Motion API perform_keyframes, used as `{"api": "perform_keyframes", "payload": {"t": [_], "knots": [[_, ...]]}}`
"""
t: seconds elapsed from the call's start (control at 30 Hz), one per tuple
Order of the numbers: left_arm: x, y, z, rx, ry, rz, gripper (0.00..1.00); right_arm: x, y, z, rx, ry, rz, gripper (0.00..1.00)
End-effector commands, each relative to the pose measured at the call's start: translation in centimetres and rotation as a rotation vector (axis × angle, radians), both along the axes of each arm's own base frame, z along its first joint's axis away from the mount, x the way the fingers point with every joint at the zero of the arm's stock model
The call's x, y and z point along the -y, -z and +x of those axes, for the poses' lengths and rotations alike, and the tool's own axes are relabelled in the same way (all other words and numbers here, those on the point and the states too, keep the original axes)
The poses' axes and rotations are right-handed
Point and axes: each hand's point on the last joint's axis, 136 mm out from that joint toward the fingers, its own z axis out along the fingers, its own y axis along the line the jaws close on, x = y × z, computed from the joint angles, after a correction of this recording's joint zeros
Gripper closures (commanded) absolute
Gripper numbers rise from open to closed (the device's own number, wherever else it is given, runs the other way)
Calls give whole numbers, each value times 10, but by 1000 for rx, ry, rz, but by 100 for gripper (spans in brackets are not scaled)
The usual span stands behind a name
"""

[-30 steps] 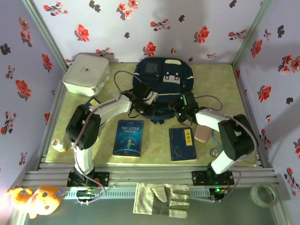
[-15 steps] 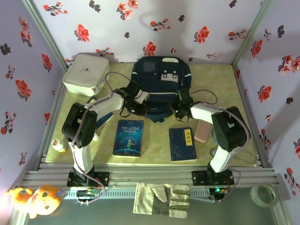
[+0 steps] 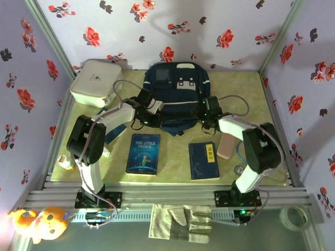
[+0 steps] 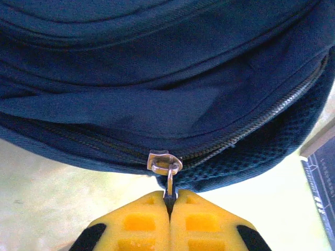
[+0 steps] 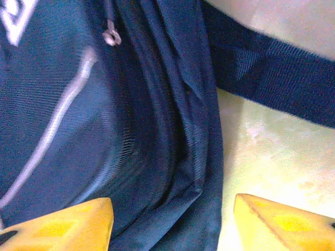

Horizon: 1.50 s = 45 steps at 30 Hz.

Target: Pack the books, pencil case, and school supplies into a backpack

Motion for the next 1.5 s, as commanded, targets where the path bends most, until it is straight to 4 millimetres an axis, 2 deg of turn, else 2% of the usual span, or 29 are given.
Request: {"api": "perform_keyframes", "payload": {"t": [0.0, 0.13, 0.3, 0.37, 0.47, 0.63, 0.73, 0.87, 1.03, 1.13, 1.27, 1.47], "knots": [[31, -23, -6, 30, 29, -68, 100, 12, -23, -13, 24, 38, -13, 33], [58, -32, -9, 48, 47, -112, 100, 8, -29, -37, -16, 67, 50, 29], [82, -37, -11, 48, 64, -147, 100, -8, -21, -62, -82, 106, 118, 20], [88, -33, -12, 37, 69, -146, 100, -28, -24, -60, -61, 54, 167, 16], [91, -23, -16, 13, 80, -127, 100, -48, -17, -56, -90, 9, 188, 13], [89, -17, -18, -2, 84, -112, 100, -56, -2, -46, -112, 28, 207, 7], [88, -18, -19, -2, 83, -112, 100, -58, 3, -39, -119, 35, 197, 7], [86, -23, -20, 9, 96, -110, 100, -56, 15, -38, -156, 54, 170, 16], [70, -22, -19, 8, 106, -81, 100, -39, 31, -43, -189, 90, 77, 37], [58, -23, -21, 8, 136, -45, 100, -25, 38, -47, -204, 113, 6, 47], [30, -15, -19, 22, 157, 64, 100, -7, 42, -50, -208, 143, -76, 55], [-20, -2, 2, 44, 82, 220, 100, 6, 48, -53, -217, 154, -133, 59]]}}
